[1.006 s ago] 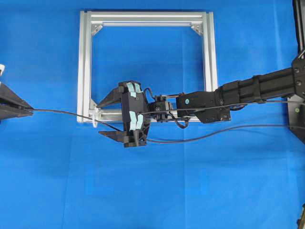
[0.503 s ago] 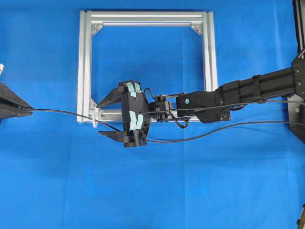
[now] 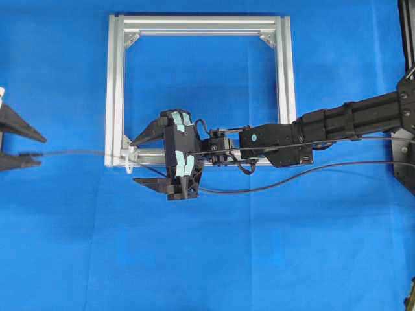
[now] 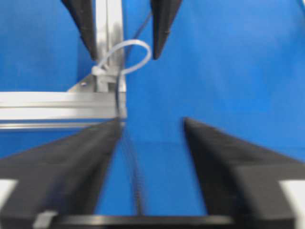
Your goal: Insert the wire through the string loop located on the left side.
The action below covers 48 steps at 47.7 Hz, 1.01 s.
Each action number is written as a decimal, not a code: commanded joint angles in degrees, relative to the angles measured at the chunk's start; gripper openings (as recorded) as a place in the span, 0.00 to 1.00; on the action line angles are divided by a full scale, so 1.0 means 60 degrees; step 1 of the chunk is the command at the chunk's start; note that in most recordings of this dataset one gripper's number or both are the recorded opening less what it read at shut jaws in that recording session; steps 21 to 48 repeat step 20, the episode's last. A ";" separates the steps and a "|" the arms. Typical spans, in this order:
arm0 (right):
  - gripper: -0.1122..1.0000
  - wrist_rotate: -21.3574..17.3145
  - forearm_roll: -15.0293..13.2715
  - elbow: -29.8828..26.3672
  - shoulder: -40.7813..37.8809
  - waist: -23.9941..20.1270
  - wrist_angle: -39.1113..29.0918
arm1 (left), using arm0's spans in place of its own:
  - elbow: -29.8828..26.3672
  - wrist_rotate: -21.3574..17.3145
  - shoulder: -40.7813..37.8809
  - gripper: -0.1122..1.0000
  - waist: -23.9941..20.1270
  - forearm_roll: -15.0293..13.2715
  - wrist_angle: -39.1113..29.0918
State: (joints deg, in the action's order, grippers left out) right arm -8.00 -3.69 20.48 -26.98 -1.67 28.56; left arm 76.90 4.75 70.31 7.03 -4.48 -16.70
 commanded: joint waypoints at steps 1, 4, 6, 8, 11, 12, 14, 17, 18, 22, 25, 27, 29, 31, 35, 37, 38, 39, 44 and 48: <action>0.97 -0.0029 0.0029 -0.0205 0.0439 0.0000 -0.0015 | -0.0176 0.0015 -0.0059 0.69 -0.0029 0.0029 -0.0044; 0.97 -0.0029 0.0029 -0.0205 0.0557 0.0000 -0.0073 | -0.0176 0.0015 -0.0059 0.84 -0.0015 0.0029 -0.0059; 0.97 -0.0029 0.0029 -0.0190 0.0615 0.0000 -0.0117 | -0.0176 0.0015 -0.0059 0.90 -0.0029 0.0029 -0.0059; 0.97 -0.0029 0.0029 -0.0190 0.0703 0.0000 -0.0161 | -0.0176 0.0015 -0.0059 0.89 -0.0029 0.0029 -0.0059; 0.97 -0.0044 0.0029 -0.0176 0.0850 0.0015 -0.0278 | -0.0176 0.0000 -0.0044 0.87 -0.0029 0.0029 -0.0059; 0.97 -0.0044 0.0044 -0.0176 0.0894 0.0000 -0.0322 | -0.0176 0.0000 -0.0044 0.86 -0.0029 0.0029 -0.0059; 0.97 -0.0044 0.0044 -0.0176 0.1011 0.0000 -0.0425 | -0.0176 0.0000 -0.0029 0.86 -0.0044 0.0029 -0.0059; 0.97 -0.0044 0.0088 -0.0176 0.1201 0.0015 -0.0557 | -0.0190 -0.0015 -0.0015 0.86 -0.0073 0.0044 -0.0044; 0.97 -0.0044 0.0088 -0.0190 0.1274 0.0015 -0.0615 | -0.0205 -0.0029 0.0000 0.86 -0.0088 0.0059 -0.0044; 0.97 -0.0044 0.0088 -0.0190 0.1421 0.0029 -0.0718 | -0.0205 -0.0029 0.0029 0.86 -0.0103 0.0073 -0.0029; 0.97 -0.0044 0.0088 -0.0190 0.1421 0.0029 -0.0718 | -0.0205 -0.0029 0.0029 0.86 -0.0103 0.0073 -0.0029; 0.97 -0.0044 0.0088 -0.0190 0.1421 0.0029 -0.0718 | -0.0205 -0.0029 0.0029 0.86 -0.0103 0.0073 -0.0029; 0.97 -0.0044 0.0088 -0.0190 0.1421 0.0029 -0.0718 | -0.0205 -0.0029 0.0029 0.86 -0.0103 0.0073 -0.0029; 0.97 -0.0044 0.0088 -0.0190 0.1421 0.0029 -0.0718 | -0.0205 -0.0029 0.0029 0.86 -0.0103 0.0073 -0.0029; 0.97 -0.0044 0.0088 -0.0190 0.1421 0.0029 -0.0718 | -0.0205 -0.0029 0.0029 0.86 -0.0103 0.0073 -0.0029; 0.97 -0.0044 0.0088 -0.0190 0.1421 0.0029 -0.0718 | -0.0205 -0.0029 0.0029 0.86 -0.0103 0.0073 -0.0029; 0.97 -0.0044 0.0088 -0.0190 0.1421 0.0029 -0.0718 | -0.0205 -0.0029 0.0029 0.86 -0.0103 0.0073 -0.0029; 0.97 -0.0044 0.0088 -0.0190 0.1421 0.0029 -0.0718 | -0.0205 -0.0029 0.0029 0.86 -0.0103 0.0073 -0.0029; 0.97 -0.0044 0.0088 -0.0190 0.1421 0.0029 -0.0718 | -0.0205 -0.0029 0.0029 0.86 -0.0103 0.0073 -0.0029; 0.97 -0.0044 0.0088 -0.0190 0.1421 0.0029 -0.0718 | -0.0205 -0.0029 0.0029 0.86 -0.0103 0.0073 -0.0029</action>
